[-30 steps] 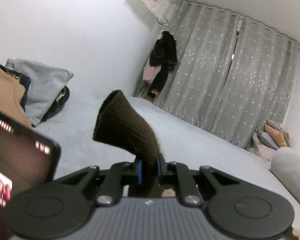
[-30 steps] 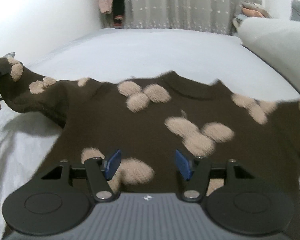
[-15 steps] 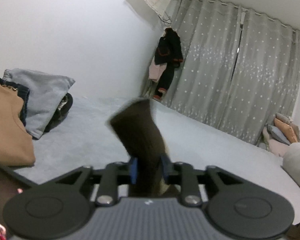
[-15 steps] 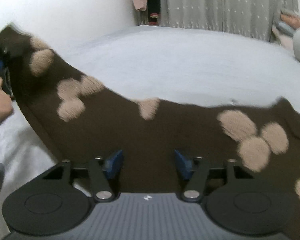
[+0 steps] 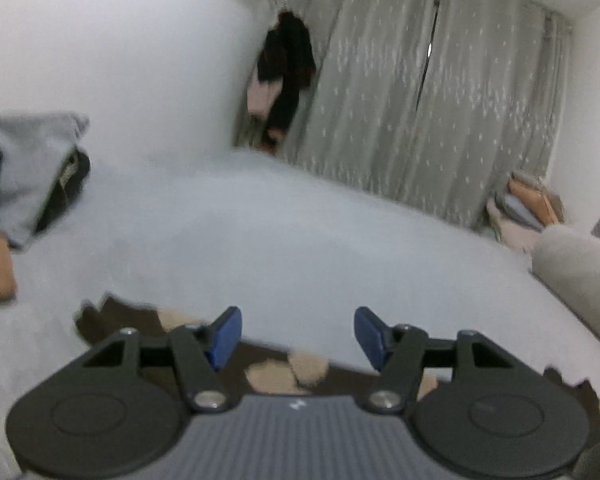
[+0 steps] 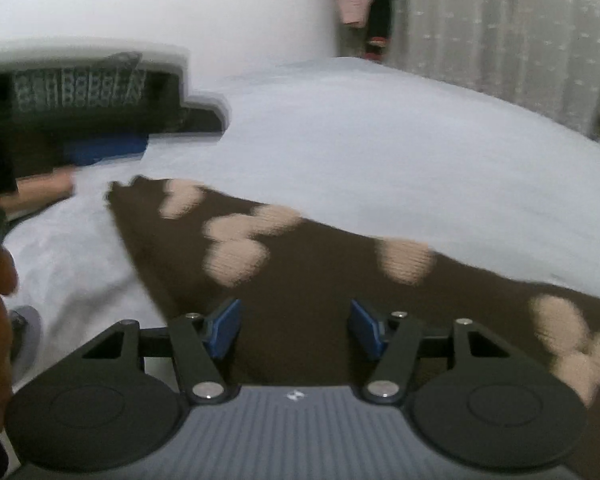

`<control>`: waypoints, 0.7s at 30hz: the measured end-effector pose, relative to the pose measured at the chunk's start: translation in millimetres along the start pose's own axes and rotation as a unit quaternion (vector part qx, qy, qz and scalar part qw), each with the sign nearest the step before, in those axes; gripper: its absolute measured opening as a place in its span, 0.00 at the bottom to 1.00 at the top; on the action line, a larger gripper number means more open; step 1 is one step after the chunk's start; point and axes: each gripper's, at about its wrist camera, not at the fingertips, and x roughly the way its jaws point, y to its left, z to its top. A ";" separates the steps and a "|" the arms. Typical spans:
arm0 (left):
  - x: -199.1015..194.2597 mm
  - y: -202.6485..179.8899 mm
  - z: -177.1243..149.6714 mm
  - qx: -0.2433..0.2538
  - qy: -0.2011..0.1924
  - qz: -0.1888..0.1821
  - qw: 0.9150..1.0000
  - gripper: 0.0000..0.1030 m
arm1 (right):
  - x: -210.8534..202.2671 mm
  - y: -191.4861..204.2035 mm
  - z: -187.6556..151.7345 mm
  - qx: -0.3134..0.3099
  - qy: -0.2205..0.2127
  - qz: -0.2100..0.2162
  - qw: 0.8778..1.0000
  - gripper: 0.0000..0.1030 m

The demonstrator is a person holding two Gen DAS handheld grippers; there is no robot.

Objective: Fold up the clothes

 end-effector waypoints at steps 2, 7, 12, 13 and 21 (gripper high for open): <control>11.3 -1.6 -10.9 0.012 0.027 -0.008 1.000 0.62 | -14.5 -24.0 -7.1 0.020 -0.004 -0.023 1.000 0.63; 37.2 -6.9 -41.8 0.068 0.092 0.009 0.993 0.62 | -42.7 -88.2 -29.6 0.065 -0.007 -0.113 0.991 0.63; 36.6 -11.0 -49.2 0.090 0.083 0.019 0.992 0.66 | -40.2 -130.2 -43.9 0.114 -0.002 -0.167 0.979 0.64; 36.0 -11.2 -49.9 0.091 0.083 0.020 0.992 0.66 | -36.6 -134.2 -43.9 0.117 -0.004 -0.169 0.979 0.65; 39.0 -16.6 -44.5 0.099 0.082 0.018 0.992 0.72 | 12.1 -153.4 -17.7 0.126 -0.011 -0.192 0.973 0.71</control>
